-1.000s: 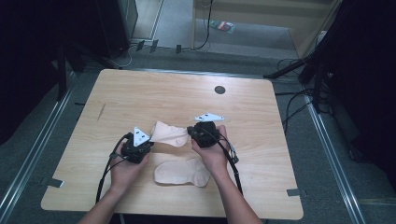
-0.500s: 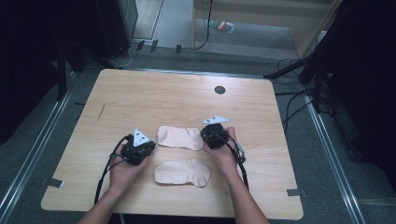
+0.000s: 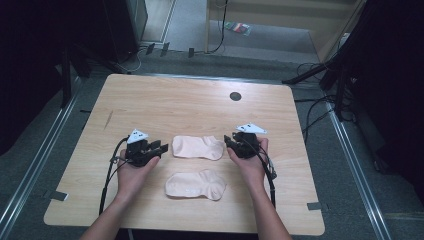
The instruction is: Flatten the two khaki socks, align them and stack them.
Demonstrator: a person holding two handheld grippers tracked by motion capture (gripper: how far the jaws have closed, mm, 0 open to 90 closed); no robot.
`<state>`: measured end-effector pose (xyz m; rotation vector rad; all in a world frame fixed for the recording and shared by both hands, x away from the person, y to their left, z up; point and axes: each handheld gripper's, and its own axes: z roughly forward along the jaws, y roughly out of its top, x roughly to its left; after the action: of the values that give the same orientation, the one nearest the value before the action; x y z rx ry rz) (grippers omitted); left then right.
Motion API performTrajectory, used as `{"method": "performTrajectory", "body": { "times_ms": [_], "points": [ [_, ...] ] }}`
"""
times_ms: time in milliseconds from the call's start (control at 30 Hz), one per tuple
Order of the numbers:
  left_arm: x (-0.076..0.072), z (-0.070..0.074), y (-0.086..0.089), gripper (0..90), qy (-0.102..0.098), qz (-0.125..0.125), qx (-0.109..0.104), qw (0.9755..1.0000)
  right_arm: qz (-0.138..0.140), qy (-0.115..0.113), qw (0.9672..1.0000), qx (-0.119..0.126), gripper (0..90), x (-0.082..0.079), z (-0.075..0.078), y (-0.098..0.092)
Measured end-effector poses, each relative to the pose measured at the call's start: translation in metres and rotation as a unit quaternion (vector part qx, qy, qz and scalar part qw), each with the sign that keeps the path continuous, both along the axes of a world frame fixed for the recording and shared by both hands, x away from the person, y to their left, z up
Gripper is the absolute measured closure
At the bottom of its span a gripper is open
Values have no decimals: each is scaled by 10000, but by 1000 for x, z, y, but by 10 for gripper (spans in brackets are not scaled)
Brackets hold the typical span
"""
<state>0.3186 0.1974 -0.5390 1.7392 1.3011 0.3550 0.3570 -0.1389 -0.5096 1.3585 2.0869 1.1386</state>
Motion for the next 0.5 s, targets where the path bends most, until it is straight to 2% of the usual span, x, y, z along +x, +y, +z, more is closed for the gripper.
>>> {"method": "performTrajectory", "body": {
  "times_ms": [67,100,133,233,300,333,367,400,433,500],
  "points": [
    [7,0,-1,599,86,45,-122,9999,70,226,9993,275,582,2,-6,1],
    [11,0,-2,599,162,56,-179,9997,70,226,9993,275,582,2,-6,1],
    [19,-1,-3,601,258,68,-168,9995,142,373,9983,433,550,4,-11,5],
    [26,-1,-6,606,302,82,-93,9995,223,502,9975,454,548,6,-15,10],
    [32,-6,-15,615,419,-10,276,9987,289,573,9974,318,645,7,-22,19],
    [32,-6,-15,612,419,-10,276,9987,278,589,9975,273,688,7,-23,21],
    [33,-8,-24,605,392,-129,529,9977,260,582,9978,178,736,7,-24,23],
    [33,-7,-27,596,386,-127,733,9965,283,571,9979,92,797,7,-25,24],
    [33,-7,-27,596,386,-127,733,9965,283,571,9979,92,797,7,-25,24],
    [32,-5,-35,604,324,-112,1084,9935,330,565,9979,-25,871,5,-27,27]
  ]
}}
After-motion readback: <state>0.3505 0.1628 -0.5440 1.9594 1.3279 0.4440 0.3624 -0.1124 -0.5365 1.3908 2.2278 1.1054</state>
